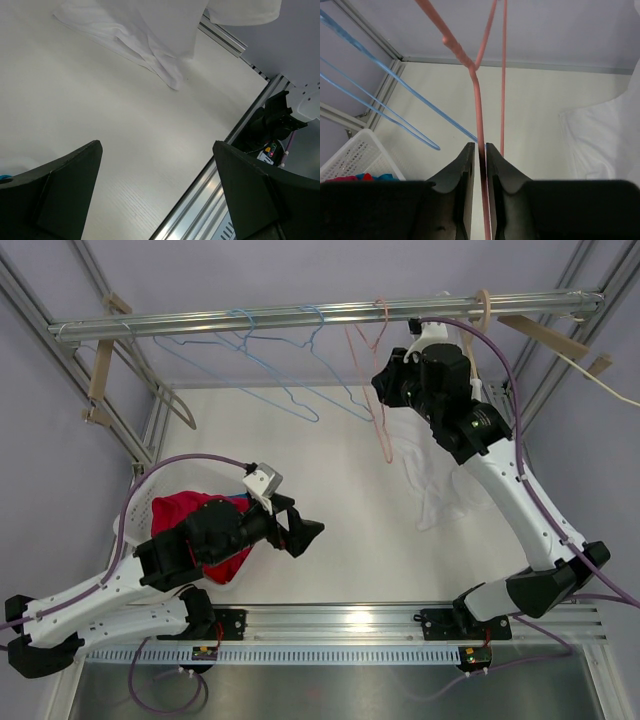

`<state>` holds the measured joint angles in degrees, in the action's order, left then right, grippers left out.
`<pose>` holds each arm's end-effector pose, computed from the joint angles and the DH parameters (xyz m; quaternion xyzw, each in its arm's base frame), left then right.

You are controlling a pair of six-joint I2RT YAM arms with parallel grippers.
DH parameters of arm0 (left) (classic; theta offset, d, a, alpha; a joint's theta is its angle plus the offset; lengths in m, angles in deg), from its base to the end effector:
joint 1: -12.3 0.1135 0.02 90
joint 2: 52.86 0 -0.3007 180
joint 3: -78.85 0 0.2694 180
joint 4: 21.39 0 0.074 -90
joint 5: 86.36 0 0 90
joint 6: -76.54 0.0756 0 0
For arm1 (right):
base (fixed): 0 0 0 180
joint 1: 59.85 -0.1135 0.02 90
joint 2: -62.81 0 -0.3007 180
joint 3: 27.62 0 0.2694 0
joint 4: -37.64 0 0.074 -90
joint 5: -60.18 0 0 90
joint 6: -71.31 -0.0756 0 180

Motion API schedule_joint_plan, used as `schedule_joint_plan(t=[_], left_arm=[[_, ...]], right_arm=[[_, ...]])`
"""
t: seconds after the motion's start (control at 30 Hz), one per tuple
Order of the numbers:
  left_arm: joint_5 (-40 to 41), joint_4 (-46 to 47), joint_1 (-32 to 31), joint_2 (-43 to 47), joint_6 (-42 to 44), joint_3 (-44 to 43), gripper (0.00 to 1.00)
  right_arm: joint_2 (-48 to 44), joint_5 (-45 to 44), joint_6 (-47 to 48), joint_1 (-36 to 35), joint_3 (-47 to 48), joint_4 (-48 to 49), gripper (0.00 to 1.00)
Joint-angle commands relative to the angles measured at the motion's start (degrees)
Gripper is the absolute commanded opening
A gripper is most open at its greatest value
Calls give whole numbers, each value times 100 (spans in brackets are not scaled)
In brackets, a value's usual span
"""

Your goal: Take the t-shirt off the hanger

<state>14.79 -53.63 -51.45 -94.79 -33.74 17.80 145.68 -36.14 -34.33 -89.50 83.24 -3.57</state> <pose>0.0994 -0.1685 0.3690 0.2326 0.7465 -0.3576 0.5106 0.3220 0.1737 0.5042 -0.0615 0.7809 0.1989 0.5889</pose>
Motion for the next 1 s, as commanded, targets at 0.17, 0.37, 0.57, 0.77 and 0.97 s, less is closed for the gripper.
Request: schedule_joint_plan(t=[0.17,0.37,0.57,0.77,0.97], left_arm=[[62,452,-33,141,41,-25,99],[-149,426,-33,264,111,134,99],[-623,286,-59,624,138,81,99],[-1080,-250,-85,862,260,-261,99],[-1441,-453,-94,862,454,-192,99]], right_arm=[[-456,158,288,29,316,-286,43],[-930,-61,553,485,414,-707,40],[-1098,-878,878,1259,580,-1392,35],[-993,-417,1203,1820,912,-1612,44],[-149,305,1485,2121,1739,-1956,46]])
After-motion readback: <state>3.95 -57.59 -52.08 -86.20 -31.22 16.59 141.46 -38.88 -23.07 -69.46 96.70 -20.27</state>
